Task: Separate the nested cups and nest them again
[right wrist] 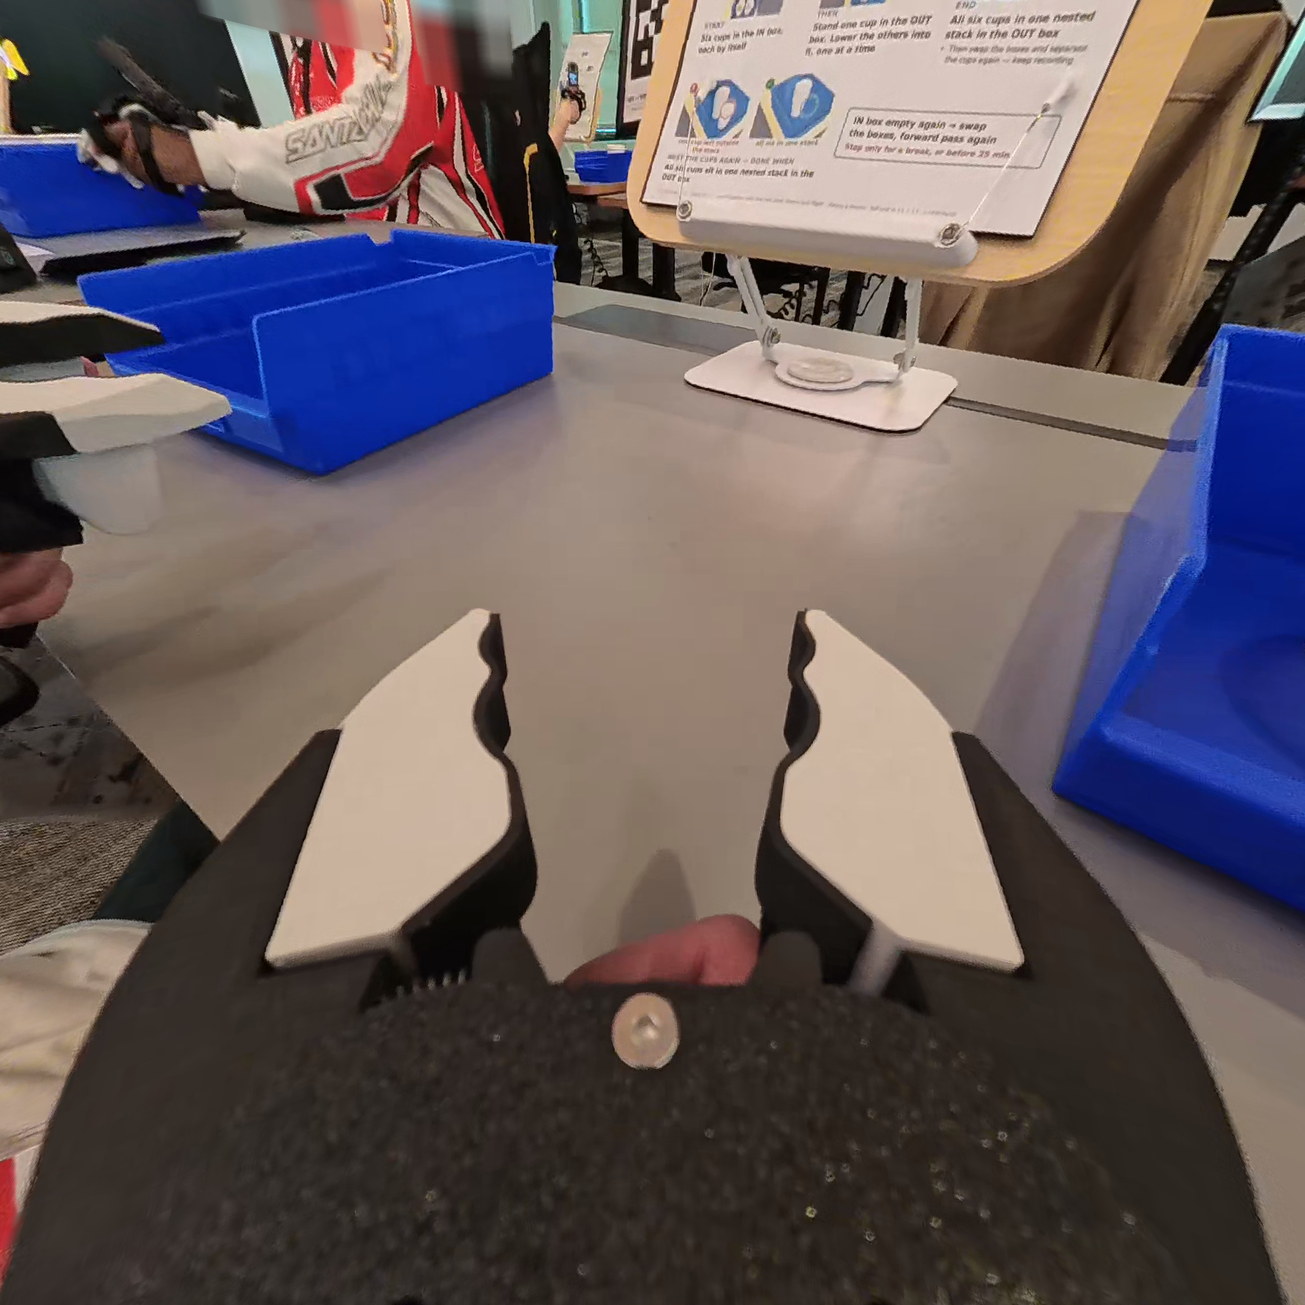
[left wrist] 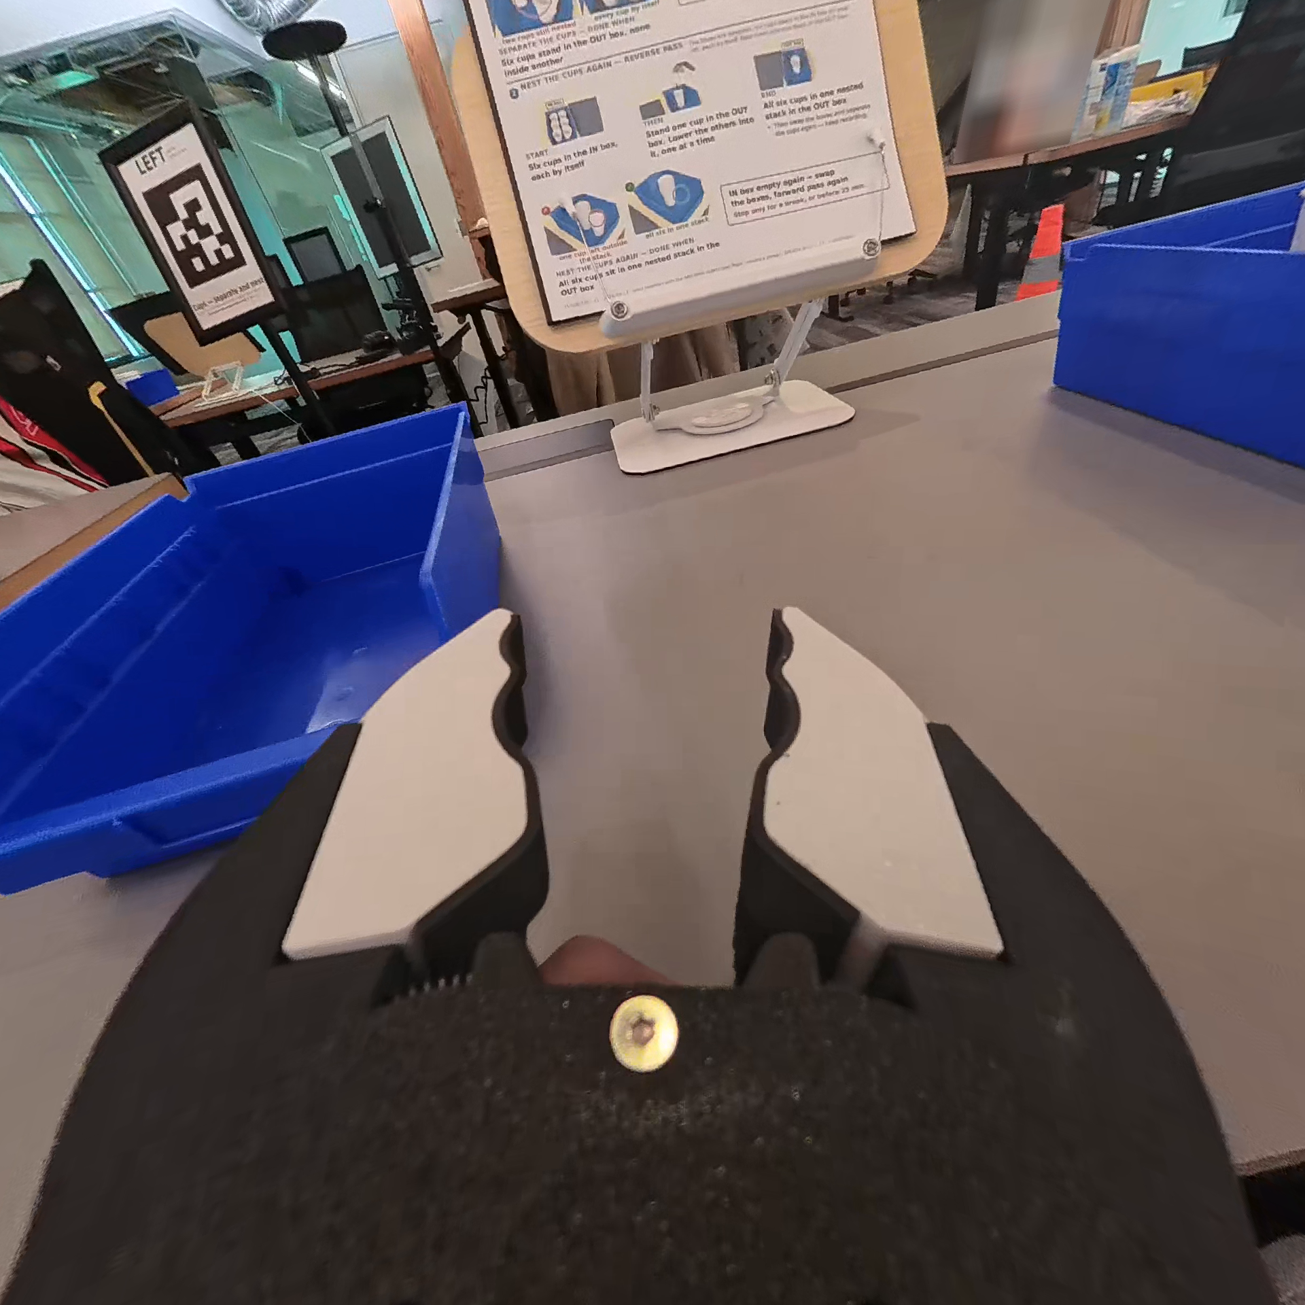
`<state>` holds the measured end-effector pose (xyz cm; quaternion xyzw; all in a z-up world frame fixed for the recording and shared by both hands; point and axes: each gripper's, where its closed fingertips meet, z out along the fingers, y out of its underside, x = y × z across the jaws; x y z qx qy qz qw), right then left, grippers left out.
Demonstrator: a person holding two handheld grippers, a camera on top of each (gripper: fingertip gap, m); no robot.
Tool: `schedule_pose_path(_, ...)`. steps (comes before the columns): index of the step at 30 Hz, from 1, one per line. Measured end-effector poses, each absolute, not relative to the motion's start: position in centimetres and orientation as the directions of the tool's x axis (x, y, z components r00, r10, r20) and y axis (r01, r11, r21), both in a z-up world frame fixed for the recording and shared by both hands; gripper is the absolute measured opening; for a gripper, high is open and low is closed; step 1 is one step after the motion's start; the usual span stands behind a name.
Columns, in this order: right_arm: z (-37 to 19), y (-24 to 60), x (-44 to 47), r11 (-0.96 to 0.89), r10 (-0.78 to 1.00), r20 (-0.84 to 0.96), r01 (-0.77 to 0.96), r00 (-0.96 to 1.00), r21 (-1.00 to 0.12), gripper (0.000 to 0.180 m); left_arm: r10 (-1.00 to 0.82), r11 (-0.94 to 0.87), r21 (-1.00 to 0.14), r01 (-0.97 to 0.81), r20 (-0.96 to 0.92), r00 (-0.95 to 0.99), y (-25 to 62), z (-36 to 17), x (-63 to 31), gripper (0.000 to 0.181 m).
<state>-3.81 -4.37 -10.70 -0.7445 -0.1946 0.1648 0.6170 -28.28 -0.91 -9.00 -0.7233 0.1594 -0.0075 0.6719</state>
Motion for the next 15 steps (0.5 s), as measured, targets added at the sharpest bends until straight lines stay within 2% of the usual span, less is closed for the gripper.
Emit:
schedule_pose_path(6,-9.7,-4.5,-4.1,-0.123,0.480,0.046,0.119,0.876,-0.985,0.077,-0.292,-0.091,-0.982,-0.164,-0.131,0.947,-1.5,-9.5,-27.2,0.066)
schedule_pose_path(9,-7.6,-3.5,-0.1,-0.075,0.360,0.082,0.117,0.929,-0.990,0.077,-0.448,-0.163,-0.977,-0.136,-0.049,0.893,-1.6,-9.6,-22.3,0.070)
schedule_pose_path(13,-6.5,-2.5,8.8,-0.122,0.161,-0.100,-0.081,0.982,-0.989,0.076,-0.634,-0.180,-0.953,-0.243,-0.076,0.770,-1.1,-9.7,-12.2,0.075)
schedule_pose_path(15,-6.8,-2.4,13.4,-0.108,0.043,-0.117,-0.112,0.992,-0.988,0.075,-0.679,-0.144,-0.956,-0.257,-0.094,0.728,-0.2,-9.1,-6.4,0.074)
